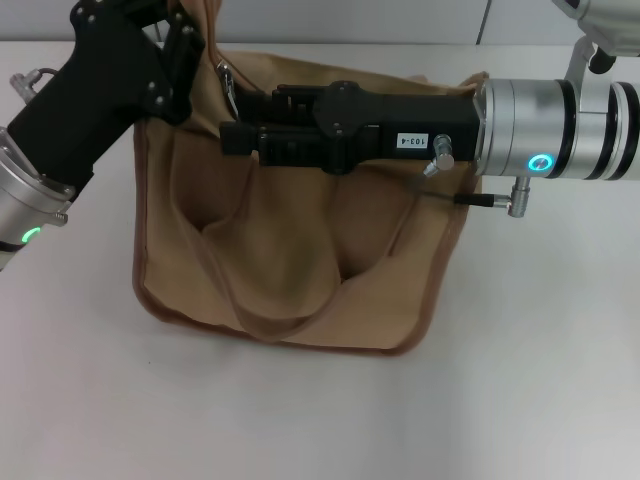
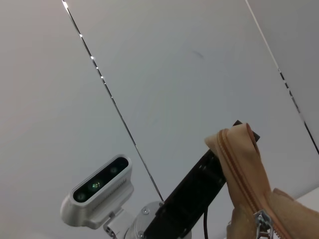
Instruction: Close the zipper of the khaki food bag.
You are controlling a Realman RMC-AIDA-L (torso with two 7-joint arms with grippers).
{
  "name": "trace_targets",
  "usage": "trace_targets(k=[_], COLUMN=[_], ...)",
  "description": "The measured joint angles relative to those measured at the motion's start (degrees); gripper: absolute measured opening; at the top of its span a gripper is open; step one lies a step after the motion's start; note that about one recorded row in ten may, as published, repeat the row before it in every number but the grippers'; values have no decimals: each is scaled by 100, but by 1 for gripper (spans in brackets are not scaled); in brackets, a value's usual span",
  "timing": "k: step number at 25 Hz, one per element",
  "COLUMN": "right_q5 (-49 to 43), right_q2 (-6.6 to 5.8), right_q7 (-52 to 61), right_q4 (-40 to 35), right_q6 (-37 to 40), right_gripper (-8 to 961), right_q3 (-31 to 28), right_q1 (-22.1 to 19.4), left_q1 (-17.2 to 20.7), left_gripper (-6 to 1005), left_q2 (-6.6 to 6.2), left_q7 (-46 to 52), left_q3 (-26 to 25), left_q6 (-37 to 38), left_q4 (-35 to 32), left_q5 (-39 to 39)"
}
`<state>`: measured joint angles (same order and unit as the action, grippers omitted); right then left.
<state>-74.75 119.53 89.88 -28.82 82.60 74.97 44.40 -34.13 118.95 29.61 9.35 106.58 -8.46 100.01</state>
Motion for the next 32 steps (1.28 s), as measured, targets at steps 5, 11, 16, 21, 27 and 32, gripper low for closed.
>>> trace_targets(k=[5,11,16,21,27,32], right_q5=[6,10,10,15,18,27], right_q2=[-2,4,7,9,9,17], right_q7=[2,3,1,-65,-107,-115], right_q4=[-2,0,28,51,33,13], right_q6=[-37,-40,-43,-50,-23,54], right_gripper=[636,636,636,636,635,634], right_q3=[0,1,1,-24,-6,-21], right_q1=[1,5,3,-16,-5,-2], left_q1=[-24,-128,-186,-188,-181,-169], left_gripper=[36,38,39,40,42,43], left_q2=[-20,-31,-41,-41,-38,-27], left_q7=[766,2320,3069,3184,3206,3140], left_q3=[24,122,453,495,498,489], left_q6=[0,84,122,217,236,97], left_q4=[-244,-751,-1083,-1147,-1159,-1121], left_q5=[23,48,38,20,6,-5])
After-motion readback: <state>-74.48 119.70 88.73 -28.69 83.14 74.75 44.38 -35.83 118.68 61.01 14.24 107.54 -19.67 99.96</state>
